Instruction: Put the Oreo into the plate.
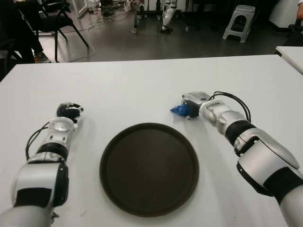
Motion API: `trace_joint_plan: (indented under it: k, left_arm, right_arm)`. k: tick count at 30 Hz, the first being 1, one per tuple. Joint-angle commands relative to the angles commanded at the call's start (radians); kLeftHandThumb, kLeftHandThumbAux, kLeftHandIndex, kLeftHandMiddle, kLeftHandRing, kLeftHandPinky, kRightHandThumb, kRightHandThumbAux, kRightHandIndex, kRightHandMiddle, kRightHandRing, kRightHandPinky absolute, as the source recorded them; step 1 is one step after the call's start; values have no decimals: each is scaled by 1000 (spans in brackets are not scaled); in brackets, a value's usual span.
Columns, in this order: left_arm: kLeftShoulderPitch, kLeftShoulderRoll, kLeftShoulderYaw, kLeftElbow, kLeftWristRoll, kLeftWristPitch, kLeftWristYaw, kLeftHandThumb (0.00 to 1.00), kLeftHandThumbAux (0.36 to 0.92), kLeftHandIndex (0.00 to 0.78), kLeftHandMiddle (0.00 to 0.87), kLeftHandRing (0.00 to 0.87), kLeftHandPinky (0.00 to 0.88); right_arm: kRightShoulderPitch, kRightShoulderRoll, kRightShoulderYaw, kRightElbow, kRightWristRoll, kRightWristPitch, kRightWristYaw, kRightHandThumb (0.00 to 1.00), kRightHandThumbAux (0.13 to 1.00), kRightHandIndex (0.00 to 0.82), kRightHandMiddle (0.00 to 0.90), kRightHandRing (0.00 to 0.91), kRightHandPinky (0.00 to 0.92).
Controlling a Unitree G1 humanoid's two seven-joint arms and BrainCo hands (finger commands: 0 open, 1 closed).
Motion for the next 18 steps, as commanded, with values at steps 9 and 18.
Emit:
trace_joint_plan:
  k: [9,18]
  left_arm:
    - [0,-2,3,0,-5,0,1,692,720,412,181,191,190]
    - [1,1,-2,0,-1,2,-1,684,722,404,159,164,158]
  right_arm:
    - [0,4,-3,-1,2,10,9,695,732,413,76,48,75]
    - [1,6,-16,-3,8,11,25,693,733,412,65,41,60]
